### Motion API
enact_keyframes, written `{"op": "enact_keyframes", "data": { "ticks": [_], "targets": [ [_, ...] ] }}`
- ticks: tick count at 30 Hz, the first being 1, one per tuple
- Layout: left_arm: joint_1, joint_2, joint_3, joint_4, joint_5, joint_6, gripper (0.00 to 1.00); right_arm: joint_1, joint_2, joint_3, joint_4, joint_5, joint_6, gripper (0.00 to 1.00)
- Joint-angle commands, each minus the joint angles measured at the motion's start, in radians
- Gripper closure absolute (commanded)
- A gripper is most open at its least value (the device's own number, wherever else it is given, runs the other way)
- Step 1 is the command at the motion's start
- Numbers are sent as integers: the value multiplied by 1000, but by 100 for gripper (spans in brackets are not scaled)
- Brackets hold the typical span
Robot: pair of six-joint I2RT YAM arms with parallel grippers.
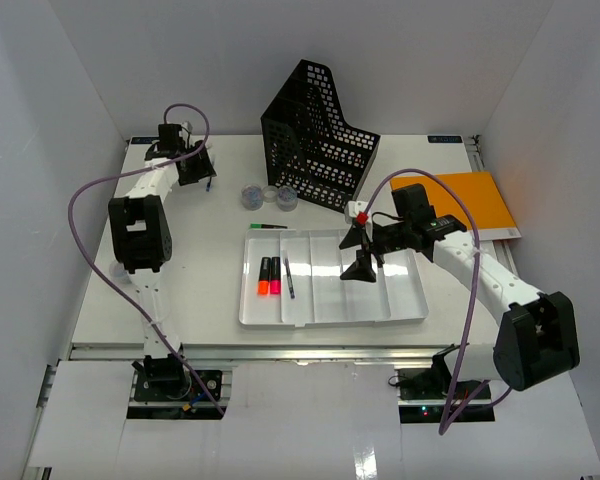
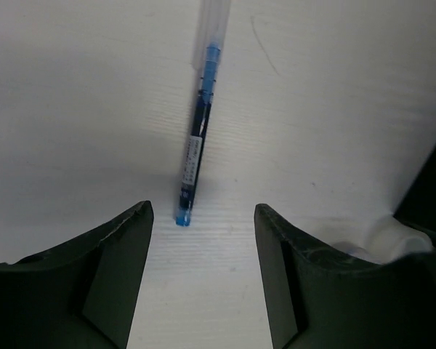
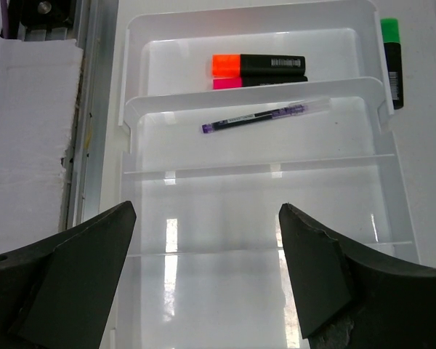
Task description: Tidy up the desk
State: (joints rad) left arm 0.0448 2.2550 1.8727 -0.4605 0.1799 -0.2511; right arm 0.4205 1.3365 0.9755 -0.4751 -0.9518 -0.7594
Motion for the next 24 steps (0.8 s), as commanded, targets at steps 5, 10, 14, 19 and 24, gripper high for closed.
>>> {"op": "enact_keyframes", "data": {
  "ticks": [5,10,14,19,24],
  "targets": [
    [-18,185,281,-45,-98,69,35,-57,-23,-25,-13,-75,-82,13],
    [-53,242,321,-56,-194,99,40,-57,-13,-28,-14,-62,-91,13],
    [-94,256,305,-58,-327,144,48,-57,-5,-28,-14,-64,-92,13],
    [-121,257,260,-56,-392,181,57,-57,1,-28,-13,-64,-90,13],
    [-133,235,199,-55,-400,184,73,-72,6,-31,-13,-75,-87,13]
  ]
}}
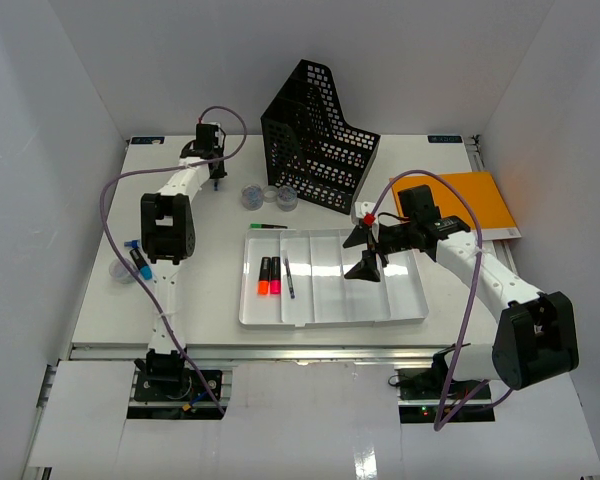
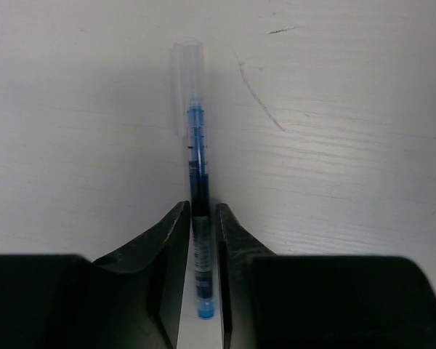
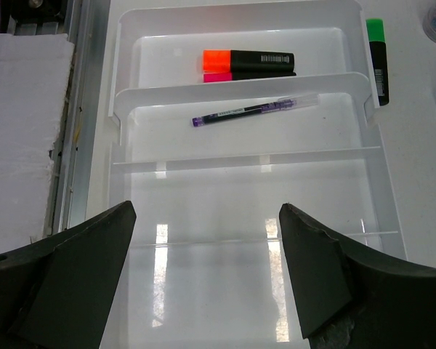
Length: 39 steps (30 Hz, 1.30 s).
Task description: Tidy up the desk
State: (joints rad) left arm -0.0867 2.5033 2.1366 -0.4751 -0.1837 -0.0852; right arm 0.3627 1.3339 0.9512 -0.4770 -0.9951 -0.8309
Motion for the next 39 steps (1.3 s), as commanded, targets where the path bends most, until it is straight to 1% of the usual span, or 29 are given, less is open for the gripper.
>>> {"op": "enact_keyframes", "data": {
  "ticks": [1,6,9,12,15,16,18,19,21,22,24,26,28,31,33,35,38,39],
  "targets": [
    [-2,-24,-78,-40,-38,15,76,-20,8,-7,-11,-36,-16,13],
    [-2,-96,-130,-40,-39,-11,91,-49,2,-15,-10,-65,-11,13],
    [2,-179,-178,-39,-11,-47,99,-75,0,-21,-10,-76,-9,13],
    [14,-281,-252,-33,39,-118,100,-94,-2,-28,-9,-82,-5,13],
    [21,-445,-434,26,130,-176,100,-117,-5,-30,-6,-80,2,13],
    [21,-515,-473,50,170,-200,100,-125,-5,-32,-5,-76,7,14],
    [21,-682,-659,98,296,-246,100,-140,-6,-31,-4,-64,11,14],
    [20,-718,-739,130,324,-275,100,-145,-7,-33,-2,-59,13,14],
    [16,-884,-879,178,442,-329,100,-155,-10,-37,4,-53,19,14],
    [15,-937,-937,218,482,-376,100,-160,-13,-41,9,-51,27,14],
    [-15,-1040,-1049,252,534,-420,100,-170,-18,-46,25,-49,35,14],
    [-59,-1168,-1204,301,580,-483,100,-179,-22,-54,36,-46,47,14],
    [-129,-1250,-1317,342,595,-516,100,-184,-22,-58,43,-39,51,14],
    [-248,-1317,-1444,422,584,-623,100,-195,-22,-61,51,-30,55,14],
    [-313,-1328,-1499,468,540,-664,100,-199,-22,-64,56,-26,58,14],
    [-361,-1304,-1524,521,500,-690,100,-203,-21,-66,60,-22,59,14],
    [-430,-1250,-1509,559,471,-709,100,-215,-21,-68,61,-23,64,14],
    [-463,-1208,-1499,563,445,-709,100,-225,-22,-69,64,-25,65,14]
  ]
}}
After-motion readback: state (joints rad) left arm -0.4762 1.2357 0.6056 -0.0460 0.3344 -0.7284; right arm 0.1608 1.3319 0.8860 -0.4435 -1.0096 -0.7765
